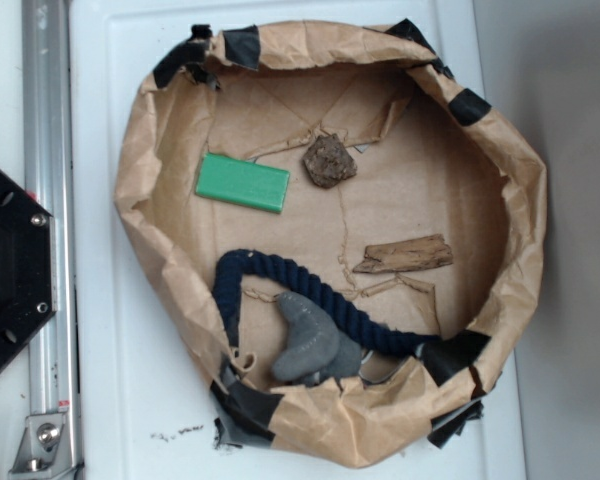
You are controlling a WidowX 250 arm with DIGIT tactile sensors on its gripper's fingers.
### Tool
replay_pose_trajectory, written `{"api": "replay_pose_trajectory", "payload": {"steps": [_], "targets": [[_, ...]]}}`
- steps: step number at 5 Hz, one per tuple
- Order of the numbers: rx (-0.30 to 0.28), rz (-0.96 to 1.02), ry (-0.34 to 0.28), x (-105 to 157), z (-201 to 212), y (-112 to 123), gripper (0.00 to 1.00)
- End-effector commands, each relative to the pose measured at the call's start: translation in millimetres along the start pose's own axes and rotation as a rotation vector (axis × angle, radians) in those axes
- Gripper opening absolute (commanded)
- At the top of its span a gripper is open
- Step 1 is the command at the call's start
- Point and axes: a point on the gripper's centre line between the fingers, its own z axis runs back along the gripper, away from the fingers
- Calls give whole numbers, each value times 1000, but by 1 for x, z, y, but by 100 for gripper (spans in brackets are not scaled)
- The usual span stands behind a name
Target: Grab the rock.
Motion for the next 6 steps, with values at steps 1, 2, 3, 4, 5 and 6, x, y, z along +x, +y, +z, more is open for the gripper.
{"api": "replay_pose_trajectory", "payload": {"steps": [1, 2, 3, 4, 5, 6], "targets": [[0, 0, 0, 0, 0, 0, 100], [65, 185, -42, 26, -20, 21, 100], [51, 283, -147, 69, -45, 27, 100], [9, 298, -157, 98, -68, 36, 100], [-117, 267, -155, 131, -105, 47, 100], [-117, 267, -155, 131, -105, 47, 100]]}}
